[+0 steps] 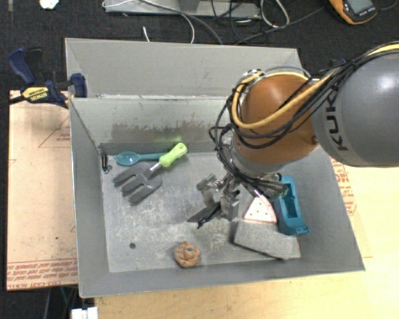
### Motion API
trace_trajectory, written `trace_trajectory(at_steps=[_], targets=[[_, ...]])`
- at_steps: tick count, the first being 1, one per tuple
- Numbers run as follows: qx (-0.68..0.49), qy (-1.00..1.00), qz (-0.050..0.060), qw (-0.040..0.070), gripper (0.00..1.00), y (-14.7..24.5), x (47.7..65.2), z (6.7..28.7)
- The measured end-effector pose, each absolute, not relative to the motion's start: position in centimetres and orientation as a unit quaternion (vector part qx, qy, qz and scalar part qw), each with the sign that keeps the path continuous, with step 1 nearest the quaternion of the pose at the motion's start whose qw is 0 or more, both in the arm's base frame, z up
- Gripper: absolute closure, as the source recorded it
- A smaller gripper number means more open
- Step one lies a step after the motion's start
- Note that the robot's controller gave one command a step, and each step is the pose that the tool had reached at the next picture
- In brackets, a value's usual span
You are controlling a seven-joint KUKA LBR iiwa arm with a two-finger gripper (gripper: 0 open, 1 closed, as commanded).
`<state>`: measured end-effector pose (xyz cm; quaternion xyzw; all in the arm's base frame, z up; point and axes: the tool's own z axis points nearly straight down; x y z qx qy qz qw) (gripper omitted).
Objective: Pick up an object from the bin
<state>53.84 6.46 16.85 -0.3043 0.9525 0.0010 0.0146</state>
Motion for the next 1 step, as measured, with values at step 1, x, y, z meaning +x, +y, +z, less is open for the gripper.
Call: trace_trajectory(at_steps=[1], targets=[[-0.383, 0.924, -0.001, 0.016, 1.0, 7.59, 57.44, 10.42]])
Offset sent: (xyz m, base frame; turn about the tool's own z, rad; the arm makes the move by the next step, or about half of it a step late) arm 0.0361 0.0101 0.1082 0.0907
